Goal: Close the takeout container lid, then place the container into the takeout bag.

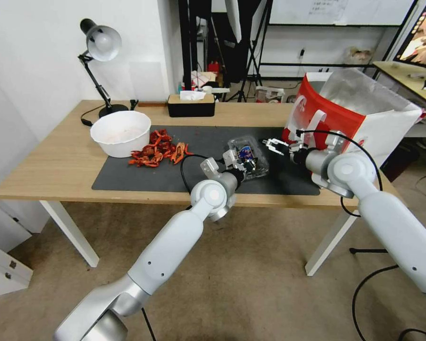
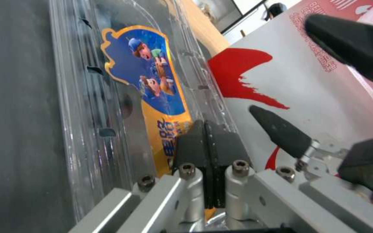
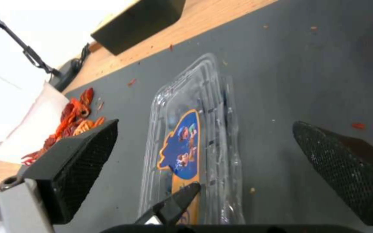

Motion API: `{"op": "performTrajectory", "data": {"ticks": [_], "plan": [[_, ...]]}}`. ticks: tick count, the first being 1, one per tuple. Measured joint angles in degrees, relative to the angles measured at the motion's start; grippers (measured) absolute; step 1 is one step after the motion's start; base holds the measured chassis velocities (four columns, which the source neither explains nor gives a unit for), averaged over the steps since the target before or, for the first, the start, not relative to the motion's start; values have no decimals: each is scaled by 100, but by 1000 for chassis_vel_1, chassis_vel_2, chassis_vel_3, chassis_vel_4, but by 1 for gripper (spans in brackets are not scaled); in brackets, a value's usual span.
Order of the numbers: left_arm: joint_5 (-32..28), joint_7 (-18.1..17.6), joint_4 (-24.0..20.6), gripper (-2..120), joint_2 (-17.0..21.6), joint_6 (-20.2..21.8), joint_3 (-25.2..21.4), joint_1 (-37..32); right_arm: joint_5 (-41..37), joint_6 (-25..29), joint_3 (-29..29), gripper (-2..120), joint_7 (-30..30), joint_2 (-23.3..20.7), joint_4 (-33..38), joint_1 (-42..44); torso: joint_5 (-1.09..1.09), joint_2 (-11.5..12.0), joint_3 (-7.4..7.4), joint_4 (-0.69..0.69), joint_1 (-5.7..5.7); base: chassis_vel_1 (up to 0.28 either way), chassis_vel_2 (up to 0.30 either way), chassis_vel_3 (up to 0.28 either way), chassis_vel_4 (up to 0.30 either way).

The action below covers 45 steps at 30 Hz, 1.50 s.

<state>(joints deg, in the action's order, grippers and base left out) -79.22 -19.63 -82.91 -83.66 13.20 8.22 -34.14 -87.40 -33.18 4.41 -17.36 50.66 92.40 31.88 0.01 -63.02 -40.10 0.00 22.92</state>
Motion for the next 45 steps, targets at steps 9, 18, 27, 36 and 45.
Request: {"op": "performTrajectory", "data": {"ticks": [9, 18, 27, 36, 45], "plan": [[-4, 1, -19, 0, 16, -3, -16, -25, 17, -139, -377, 100, 37, 82, -323, -389, 0, 0, 0, 0, 0, 0, 0, 0, 0], [-6, 2, -41, 0, 5, -8, -34, -36, 91, -334, -671, 100, 54, 115, -600, -686, -1, -1, -1, 0, 0, 0, 0, 0, 0], [-6, 3, -38, 0, 0, -12, -20, -36, 49, -630, -845, 100, -27, 163, -823, -967, -1, -1, 0, 0, 0, 0, 0, 0, 0], [-15, -1, -95, 0, 13, -13, -23, -51, -153, -864, -924, 100, -77, 186, -923, -1129, -1, -1, 0, 0, -1, 0, 0, 0, 0], [-26, -12, -116, 0, 22, -16, -25, -52, -244, -883, -971, 100, -89, 164, -996, -1133, -1, -1, 0, 0, -1, 0, 0, 0, 0]]}}
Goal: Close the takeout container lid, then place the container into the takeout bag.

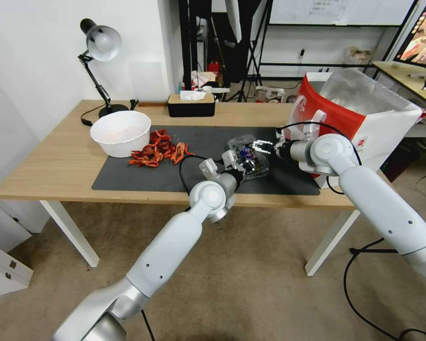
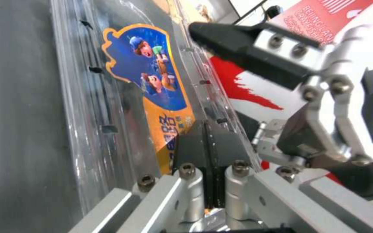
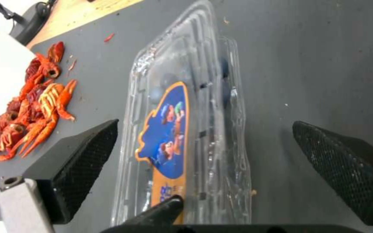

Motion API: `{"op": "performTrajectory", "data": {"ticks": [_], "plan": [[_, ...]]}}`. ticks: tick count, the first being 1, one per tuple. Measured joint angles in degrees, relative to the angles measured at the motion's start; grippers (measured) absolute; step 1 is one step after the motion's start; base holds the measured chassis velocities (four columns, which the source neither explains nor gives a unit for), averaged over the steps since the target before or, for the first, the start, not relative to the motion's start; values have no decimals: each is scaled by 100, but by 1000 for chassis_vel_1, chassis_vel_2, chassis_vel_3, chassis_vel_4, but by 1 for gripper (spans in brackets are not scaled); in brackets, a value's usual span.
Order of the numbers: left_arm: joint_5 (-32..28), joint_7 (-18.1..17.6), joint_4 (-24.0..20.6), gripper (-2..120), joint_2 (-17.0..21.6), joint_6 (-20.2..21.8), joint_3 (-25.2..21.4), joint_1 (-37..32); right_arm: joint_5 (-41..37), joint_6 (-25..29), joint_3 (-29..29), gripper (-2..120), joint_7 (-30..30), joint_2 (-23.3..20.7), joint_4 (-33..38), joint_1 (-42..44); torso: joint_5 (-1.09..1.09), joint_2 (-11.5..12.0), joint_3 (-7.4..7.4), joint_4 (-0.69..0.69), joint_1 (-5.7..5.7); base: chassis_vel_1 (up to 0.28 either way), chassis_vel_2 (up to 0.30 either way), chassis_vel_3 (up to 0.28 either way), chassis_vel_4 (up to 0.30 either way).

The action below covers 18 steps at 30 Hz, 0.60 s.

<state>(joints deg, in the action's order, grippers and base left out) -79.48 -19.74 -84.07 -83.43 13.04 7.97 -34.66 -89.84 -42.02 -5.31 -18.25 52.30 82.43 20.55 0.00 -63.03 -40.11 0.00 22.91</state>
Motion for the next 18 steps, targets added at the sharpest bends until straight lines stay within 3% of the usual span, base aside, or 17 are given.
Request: {"op": "performTrajectory", "data": {"ticks": [18], "plan": [[-32, -16, -34, 0, 16, -5, 4, 24, -114, 0, -86, 100, -50, 86, -128, -66, 0, 0, 0, 0, 0, 0, 0, 0, 0]]}}
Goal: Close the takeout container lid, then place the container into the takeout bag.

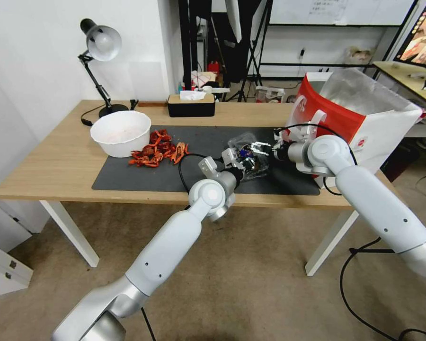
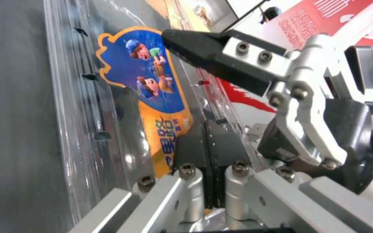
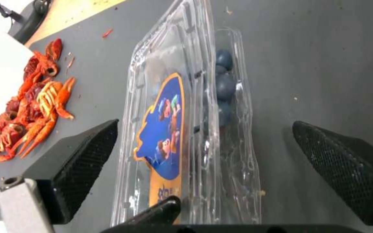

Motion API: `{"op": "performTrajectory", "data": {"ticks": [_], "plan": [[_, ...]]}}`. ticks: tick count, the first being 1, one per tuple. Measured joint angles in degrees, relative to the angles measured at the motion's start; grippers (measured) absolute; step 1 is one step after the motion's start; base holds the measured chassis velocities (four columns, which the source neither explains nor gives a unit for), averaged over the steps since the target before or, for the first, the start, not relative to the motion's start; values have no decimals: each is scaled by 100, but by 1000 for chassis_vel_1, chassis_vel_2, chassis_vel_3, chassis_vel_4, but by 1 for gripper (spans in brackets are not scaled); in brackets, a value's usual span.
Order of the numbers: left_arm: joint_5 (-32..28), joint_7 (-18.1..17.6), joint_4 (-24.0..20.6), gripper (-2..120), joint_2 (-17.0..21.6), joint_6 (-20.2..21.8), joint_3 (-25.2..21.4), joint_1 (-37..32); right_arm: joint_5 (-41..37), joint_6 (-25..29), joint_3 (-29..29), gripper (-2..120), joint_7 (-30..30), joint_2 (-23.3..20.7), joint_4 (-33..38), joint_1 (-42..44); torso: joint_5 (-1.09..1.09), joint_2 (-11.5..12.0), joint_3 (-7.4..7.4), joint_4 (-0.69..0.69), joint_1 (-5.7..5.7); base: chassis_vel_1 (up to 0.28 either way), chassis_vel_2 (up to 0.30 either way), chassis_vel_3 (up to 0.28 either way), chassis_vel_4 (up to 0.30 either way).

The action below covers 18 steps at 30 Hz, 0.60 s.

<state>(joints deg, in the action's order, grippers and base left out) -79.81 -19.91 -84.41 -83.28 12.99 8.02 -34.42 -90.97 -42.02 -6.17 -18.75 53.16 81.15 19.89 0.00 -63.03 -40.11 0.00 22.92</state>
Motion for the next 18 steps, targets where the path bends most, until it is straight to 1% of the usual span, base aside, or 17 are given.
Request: {"op": "performTrajectory", "data": {"ticks": [12, 16, 18], "plan": [[1, -2, 20, 0, -47, -4, 29, 15, -123, 0, -20, 100, -25, 19, -39, -22, 0, 0, 0, 0, 0, 0, 0, 0, 0], [1, -3, 20, 0, -49, -4, 29, 14, -183, 0, -20, 98, -69, 30, -36, -17, 0, 0, 0, 0, 0, 0, 0, 0, 0], [2, -4, 13, 0, -41, -4, 28, 4, -208, 0, -20, 92, -95, 47, -30, 12, 0, 0, 0, 0, 0, 0, 0, 0, 0]]}}
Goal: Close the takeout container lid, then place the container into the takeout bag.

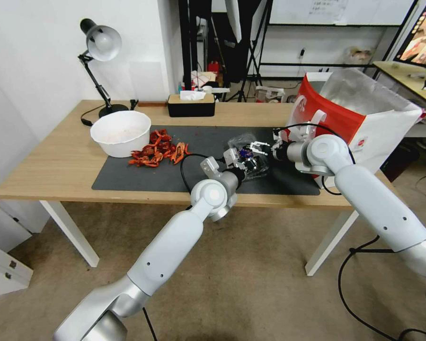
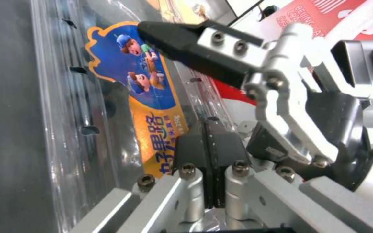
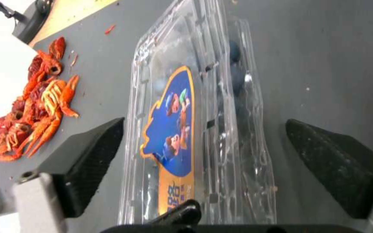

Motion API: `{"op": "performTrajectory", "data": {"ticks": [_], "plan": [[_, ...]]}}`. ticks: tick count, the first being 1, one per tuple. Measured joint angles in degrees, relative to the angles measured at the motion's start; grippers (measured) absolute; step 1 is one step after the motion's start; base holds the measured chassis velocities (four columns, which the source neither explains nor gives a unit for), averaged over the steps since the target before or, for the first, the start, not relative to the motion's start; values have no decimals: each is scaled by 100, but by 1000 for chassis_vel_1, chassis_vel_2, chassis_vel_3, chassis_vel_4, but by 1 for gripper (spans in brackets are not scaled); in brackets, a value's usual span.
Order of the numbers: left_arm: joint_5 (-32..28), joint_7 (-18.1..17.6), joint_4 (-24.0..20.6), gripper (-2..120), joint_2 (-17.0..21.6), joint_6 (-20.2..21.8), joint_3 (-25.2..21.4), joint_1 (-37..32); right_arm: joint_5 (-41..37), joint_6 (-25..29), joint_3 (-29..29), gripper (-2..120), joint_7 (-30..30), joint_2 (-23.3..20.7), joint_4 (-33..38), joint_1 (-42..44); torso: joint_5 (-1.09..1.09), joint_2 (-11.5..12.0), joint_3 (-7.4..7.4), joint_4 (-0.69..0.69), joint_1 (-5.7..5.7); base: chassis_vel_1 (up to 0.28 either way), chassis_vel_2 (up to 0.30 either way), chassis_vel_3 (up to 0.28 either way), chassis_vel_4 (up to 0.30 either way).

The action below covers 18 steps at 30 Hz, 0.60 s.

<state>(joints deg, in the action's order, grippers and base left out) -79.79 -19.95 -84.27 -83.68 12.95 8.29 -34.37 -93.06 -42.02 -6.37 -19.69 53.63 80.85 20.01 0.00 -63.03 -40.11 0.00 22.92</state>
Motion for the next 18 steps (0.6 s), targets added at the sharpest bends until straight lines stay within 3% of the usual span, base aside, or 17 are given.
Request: {"op": "performTrajectory", "data": {"ticks": [5, 7, 18], "plan": [[0, -1, -17, 0, 23, 0, -5, -10, -13, 0, 0, 84, -10, 3, 11, 28, 0, 0, 0, 0, 0, 0, 0, 0, 0], [0, -3, -39, 0, 38, -1, -11, -20, -33, 0, 5, 72, -36, -4, 41, 53, 0, 0, 0, 0, 0, 0, 0, 0, 0], [-2, -24, -73, 0, 26, -2, -4, -23, -112, 5, 47, 34, -140, -65, 154, 123, 0, 0, 0, 0, 0, 0, 0, 0, 0]]}}
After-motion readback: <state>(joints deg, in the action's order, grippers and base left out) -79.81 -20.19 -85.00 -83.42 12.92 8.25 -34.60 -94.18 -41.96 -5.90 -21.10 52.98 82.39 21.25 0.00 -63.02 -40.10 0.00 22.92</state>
